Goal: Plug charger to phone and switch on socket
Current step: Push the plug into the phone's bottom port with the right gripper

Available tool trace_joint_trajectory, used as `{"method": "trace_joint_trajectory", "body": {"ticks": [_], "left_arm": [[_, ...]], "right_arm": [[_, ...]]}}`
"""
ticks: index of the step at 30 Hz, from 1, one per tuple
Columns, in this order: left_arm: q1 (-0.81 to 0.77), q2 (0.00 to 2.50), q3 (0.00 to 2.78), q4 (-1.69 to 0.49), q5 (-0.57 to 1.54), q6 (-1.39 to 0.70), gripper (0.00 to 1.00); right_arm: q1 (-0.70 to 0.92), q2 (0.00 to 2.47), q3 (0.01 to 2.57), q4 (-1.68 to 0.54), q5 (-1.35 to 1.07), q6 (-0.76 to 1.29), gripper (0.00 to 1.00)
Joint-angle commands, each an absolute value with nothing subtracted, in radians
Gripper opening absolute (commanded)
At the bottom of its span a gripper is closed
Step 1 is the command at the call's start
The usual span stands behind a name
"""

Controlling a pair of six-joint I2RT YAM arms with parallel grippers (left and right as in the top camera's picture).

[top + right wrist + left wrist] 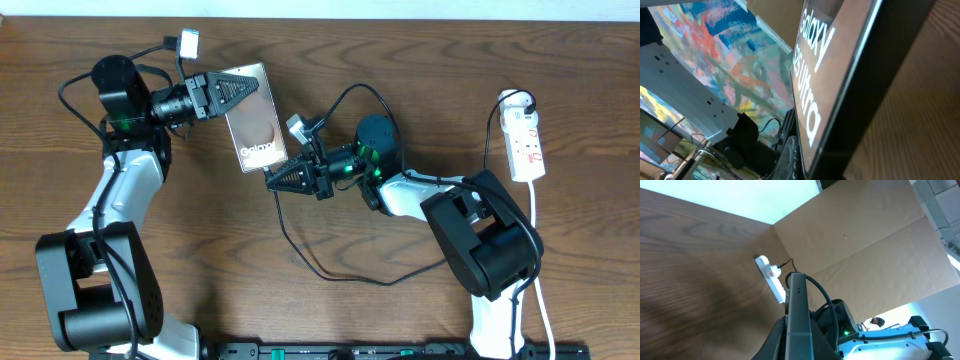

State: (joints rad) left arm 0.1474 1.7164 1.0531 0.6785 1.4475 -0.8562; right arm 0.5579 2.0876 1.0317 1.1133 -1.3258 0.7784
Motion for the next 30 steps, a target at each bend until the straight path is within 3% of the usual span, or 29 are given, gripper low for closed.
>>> {"method": "trace_joint_trajectory", "body": {"ticks": [1,30], "left_arm": [[0.143,1.700,1.051,0.686,1.511,-0.842,0.08],[0.129,1.700,1.051,0.687,1.507,-0.843,0.07]], "right_arm": [[0.555,2.102,1.032,1.120,-1.308,0.793,0.01],[0.557,2.103,1.032,1.241,-1.142,1.005,0.01]]}}
